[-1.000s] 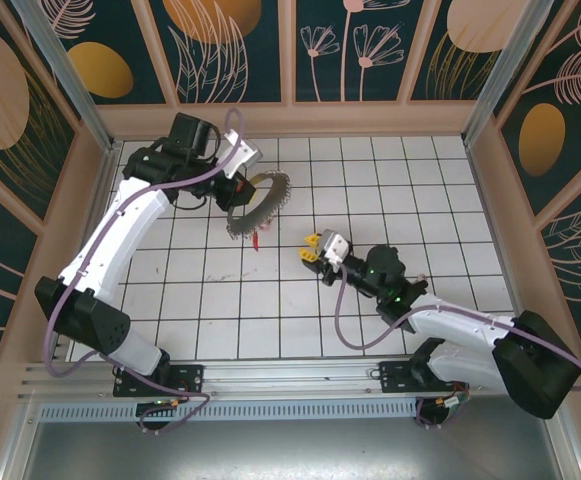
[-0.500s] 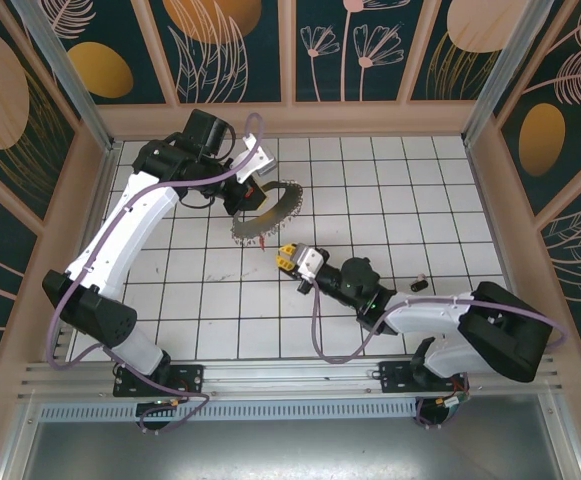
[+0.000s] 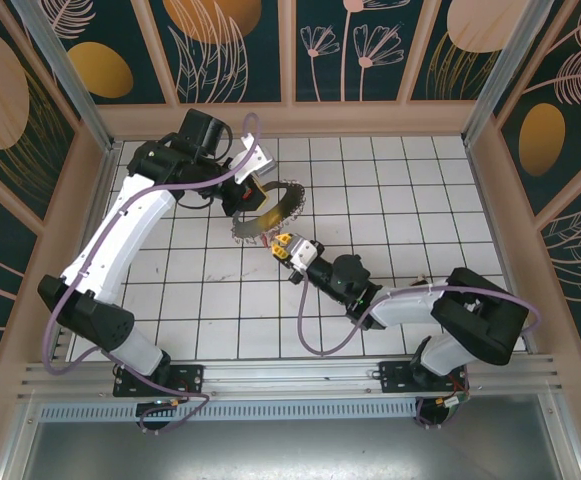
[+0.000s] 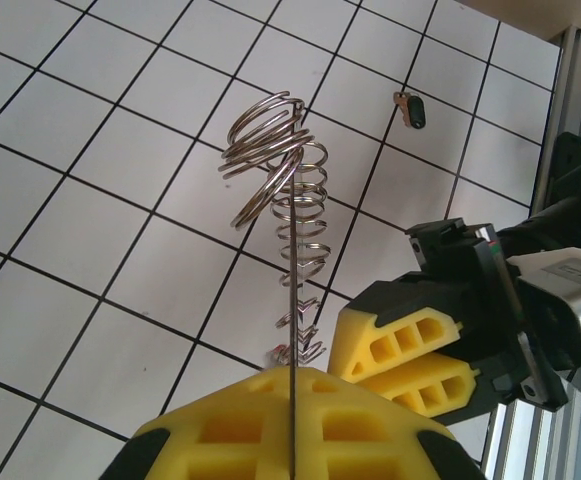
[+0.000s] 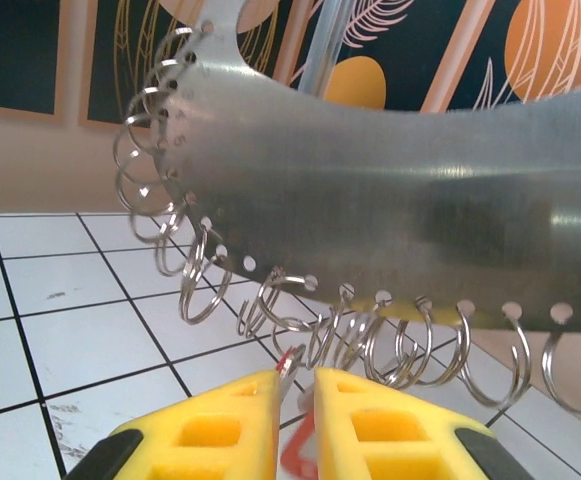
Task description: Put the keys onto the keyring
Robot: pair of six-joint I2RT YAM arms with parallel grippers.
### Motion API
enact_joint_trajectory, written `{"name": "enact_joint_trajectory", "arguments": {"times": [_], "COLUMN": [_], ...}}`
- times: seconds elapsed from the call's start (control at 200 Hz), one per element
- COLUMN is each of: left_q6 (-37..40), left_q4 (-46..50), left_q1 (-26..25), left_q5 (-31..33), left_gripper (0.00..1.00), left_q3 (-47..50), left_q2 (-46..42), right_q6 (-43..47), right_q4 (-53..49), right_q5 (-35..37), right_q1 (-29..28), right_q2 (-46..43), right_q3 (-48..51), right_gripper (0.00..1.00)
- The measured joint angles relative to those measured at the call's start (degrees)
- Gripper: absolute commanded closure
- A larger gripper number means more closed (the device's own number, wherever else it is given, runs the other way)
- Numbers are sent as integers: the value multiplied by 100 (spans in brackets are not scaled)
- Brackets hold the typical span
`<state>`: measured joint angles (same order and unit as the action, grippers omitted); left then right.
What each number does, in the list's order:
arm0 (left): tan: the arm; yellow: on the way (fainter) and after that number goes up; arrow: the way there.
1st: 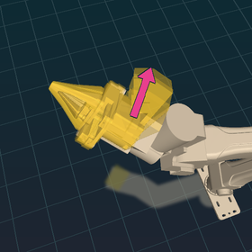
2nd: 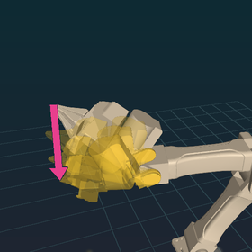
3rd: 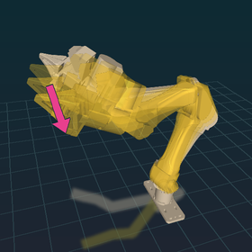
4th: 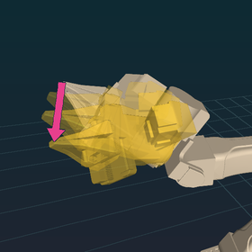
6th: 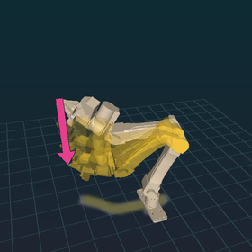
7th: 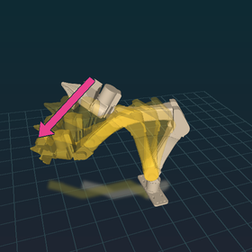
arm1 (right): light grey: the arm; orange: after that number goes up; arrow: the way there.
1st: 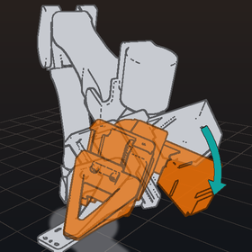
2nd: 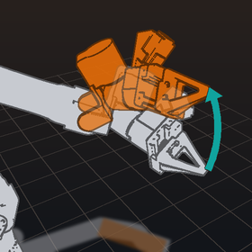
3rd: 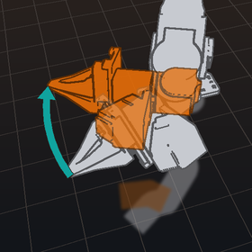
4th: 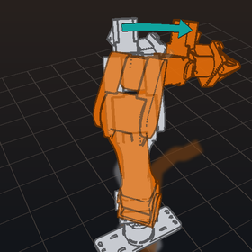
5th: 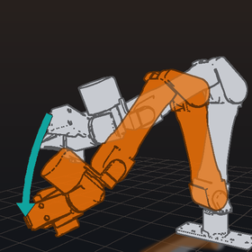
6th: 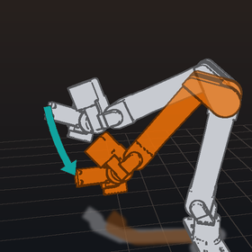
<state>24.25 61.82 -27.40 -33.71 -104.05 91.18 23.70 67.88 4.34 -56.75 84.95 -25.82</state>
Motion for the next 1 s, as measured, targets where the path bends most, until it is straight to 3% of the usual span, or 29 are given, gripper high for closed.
{"name": "enact_joint_trajectory", "arguments": {"times": [0.325, 1.001], "left_q6": [151, 256], "left_q4": [37, 103], "left_q1": [0, 0], "left_q5": [-31, -74], "left_gripper": [100, 100], "left_q3": [0, 2], "left_q2": [-94, -201], "right_q6": [2, 7], "right_q4": [142, 271], "right_q5": [315, 201], "right_q1": [2, 2], "right_q2": [85, 85], "right_q3": [-4, -232], "right_gripper": [84, 86]}}
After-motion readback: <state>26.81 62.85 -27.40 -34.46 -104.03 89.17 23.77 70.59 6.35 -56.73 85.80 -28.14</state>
